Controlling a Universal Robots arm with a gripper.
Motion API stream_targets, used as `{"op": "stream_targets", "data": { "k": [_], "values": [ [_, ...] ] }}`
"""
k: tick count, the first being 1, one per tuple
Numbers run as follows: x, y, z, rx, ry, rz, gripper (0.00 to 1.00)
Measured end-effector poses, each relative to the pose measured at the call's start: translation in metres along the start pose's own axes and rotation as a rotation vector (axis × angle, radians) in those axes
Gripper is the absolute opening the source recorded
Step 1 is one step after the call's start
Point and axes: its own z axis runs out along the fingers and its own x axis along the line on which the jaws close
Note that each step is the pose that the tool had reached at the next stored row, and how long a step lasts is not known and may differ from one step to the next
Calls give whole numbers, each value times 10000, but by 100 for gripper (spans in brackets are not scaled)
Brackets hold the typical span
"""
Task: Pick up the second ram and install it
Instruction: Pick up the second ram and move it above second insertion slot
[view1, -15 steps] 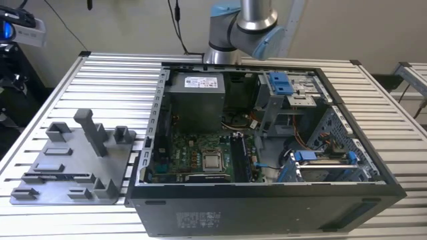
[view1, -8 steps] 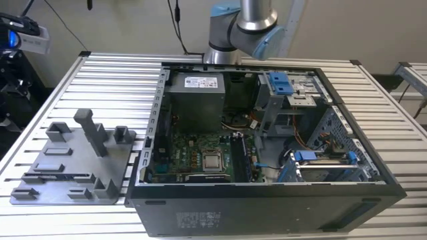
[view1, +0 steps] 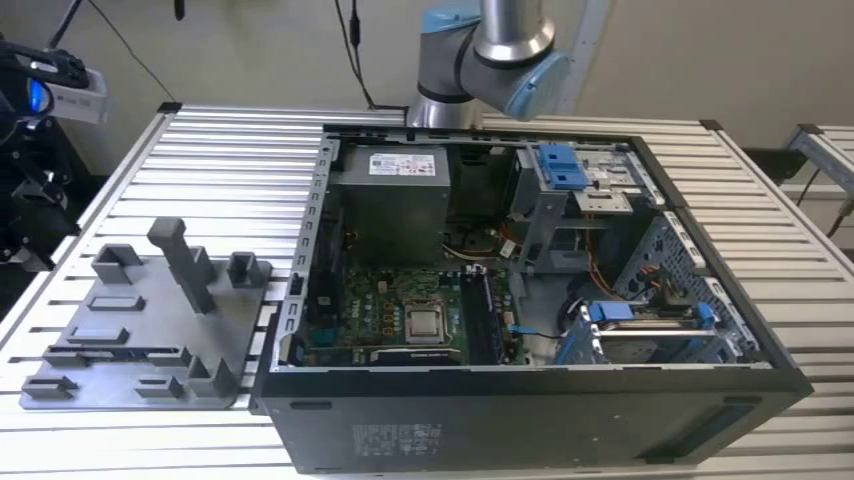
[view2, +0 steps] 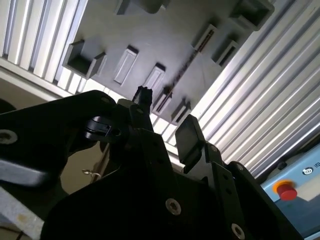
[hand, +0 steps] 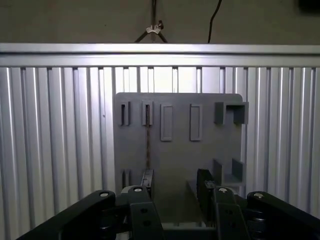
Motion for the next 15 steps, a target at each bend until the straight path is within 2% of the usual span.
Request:
{"op": "stream_targets", "data": {
  "k": [15],
  "values": [
    [25,-2,187,28,2,-98,48]
  ]
}}
